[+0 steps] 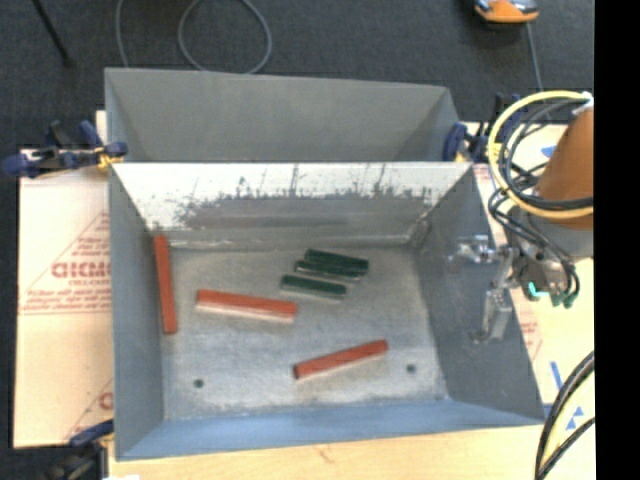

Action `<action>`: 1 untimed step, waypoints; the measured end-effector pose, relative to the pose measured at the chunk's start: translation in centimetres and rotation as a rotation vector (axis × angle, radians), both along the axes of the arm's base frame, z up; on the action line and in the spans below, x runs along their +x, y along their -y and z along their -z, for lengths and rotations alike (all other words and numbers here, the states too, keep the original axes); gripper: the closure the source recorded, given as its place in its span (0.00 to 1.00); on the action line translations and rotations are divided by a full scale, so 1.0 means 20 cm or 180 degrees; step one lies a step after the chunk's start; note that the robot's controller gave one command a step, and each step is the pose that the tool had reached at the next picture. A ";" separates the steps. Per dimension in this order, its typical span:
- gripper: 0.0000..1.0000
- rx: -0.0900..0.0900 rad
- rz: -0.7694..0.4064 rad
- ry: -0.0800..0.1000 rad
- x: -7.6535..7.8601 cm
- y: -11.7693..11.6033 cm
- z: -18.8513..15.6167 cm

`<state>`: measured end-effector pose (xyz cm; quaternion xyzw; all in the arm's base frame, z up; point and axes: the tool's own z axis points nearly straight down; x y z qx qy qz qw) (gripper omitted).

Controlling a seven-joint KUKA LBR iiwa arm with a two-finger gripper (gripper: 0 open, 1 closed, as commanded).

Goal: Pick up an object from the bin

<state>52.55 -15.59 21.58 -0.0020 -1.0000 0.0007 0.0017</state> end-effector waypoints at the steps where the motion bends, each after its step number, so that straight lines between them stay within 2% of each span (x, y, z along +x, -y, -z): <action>1: 0.00 0.0009 0.0233 0.0012 0.11 -0.35 0.74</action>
Offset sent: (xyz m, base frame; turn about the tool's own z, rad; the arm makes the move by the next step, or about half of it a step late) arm 0.0226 0.0683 -0.1458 0.0760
